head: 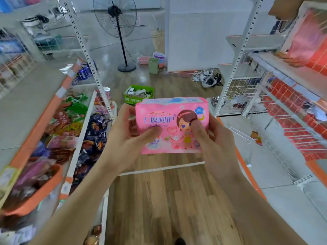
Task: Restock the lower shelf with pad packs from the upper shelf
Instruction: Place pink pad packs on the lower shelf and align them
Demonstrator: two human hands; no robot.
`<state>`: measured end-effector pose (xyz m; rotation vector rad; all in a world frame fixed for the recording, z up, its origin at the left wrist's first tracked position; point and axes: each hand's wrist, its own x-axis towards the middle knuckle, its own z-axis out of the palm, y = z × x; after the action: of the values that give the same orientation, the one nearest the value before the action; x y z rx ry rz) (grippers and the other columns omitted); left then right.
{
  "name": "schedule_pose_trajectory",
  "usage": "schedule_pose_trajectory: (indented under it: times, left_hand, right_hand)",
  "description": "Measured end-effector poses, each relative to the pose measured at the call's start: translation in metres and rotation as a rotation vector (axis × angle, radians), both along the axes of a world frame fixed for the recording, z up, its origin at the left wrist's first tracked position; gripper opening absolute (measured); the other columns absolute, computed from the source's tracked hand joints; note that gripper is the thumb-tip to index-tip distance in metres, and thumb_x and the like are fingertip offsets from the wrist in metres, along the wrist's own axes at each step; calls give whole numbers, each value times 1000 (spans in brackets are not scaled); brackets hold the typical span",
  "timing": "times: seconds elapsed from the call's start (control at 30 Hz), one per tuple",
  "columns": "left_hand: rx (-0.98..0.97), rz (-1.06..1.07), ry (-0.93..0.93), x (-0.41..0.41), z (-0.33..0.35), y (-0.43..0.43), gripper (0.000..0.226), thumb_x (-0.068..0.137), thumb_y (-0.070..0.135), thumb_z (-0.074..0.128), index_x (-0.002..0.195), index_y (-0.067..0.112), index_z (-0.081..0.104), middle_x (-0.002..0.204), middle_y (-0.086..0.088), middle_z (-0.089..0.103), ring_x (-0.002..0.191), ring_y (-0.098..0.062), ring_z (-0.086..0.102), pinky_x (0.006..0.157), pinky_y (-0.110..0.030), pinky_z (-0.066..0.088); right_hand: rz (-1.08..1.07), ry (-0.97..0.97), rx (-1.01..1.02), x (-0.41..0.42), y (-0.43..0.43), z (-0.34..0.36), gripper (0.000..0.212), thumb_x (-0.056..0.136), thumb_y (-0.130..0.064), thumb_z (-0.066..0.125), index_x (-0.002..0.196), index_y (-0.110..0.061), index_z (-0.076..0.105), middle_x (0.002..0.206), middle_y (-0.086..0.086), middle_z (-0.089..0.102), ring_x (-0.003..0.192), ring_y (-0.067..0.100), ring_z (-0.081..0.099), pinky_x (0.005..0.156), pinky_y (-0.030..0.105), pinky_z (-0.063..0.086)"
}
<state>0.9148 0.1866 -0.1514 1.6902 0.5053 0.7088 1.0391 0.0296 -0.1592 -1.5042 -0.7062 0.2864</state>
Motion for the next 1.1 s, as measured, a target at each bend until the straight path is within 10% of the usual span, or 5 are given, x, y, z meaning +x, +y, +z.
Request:
schedule_pose_trajectory:
  times: [0.87,1.1]
  left_hand:
    - [36,122,-33,190,-17,269,53,73,49,73,111,19,51,106,-2,75,94,-27,74,79,-57,58]
    - [71,84,-21,249,1,369,49,71,49,72,107,21,52,101,-1,76,90,-23,75,76,-56,60]
  right_hand:
    - [100,52,-22,208,291,-4,25,88,-43,60,100,-25,73,90,0,77,86,22,74,80,53,59]
    - [138,51,6,268,385,10,25,88,-40,60,104,-24,72,90,-6,77,84,11,74,70,25,58]
